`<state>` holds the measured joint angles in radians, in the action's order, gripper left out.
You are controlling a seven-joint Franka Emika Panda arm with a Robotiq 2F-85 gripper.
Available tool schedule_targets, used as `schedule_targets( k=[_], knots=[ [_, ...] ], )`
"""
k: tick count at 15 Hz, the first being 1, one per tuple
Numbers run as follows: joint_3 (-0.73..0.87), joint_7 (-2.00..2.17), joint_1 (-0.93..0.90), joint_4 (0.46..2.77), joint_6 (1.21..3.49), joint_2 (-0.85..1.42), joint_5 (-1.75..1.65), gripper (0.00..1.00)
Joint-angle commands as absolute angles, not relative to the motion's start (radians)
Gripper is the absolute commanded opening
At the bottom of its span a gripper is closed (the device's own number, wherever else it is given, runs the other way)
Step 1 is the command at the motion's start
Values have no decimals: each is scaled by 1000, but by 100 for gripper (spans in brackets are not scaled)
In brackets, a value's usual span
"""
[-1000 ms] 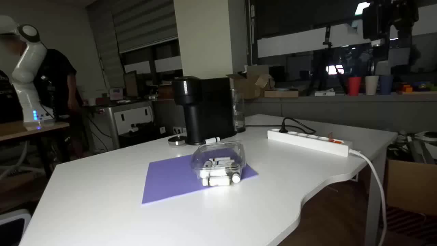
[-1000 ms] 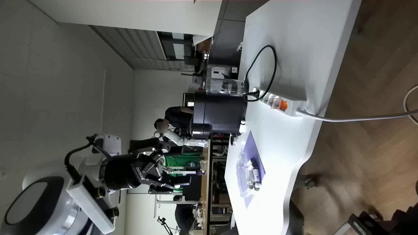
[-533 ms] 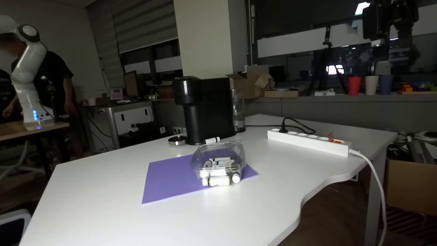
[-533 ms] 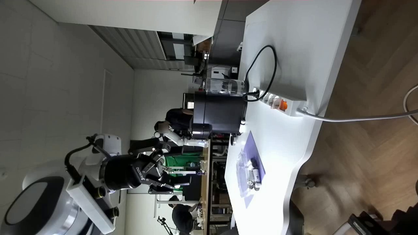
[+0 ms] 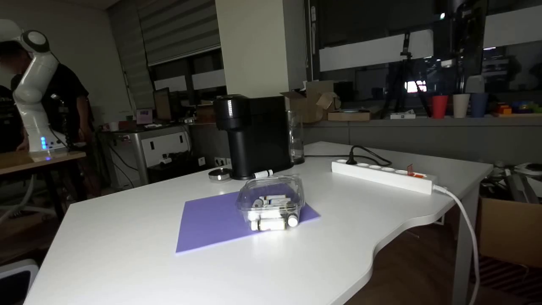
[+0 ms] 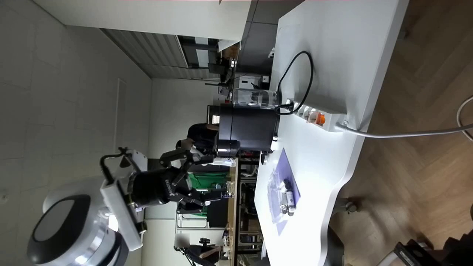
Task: Put the bottle on the table inside the colourless box
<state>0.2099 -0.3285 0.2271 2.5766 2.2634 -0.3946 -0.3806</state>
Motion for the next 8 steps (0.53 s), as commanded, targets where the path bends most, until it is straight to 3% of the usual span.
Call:
schedule_targets(
  k=[1, 8],
  knots=[
    [221, -462, 164, 2447, 2391, -156, -383, 100],
    [139, -761, 128, 2063, 2408, 260, -372, 100]
  ],
)
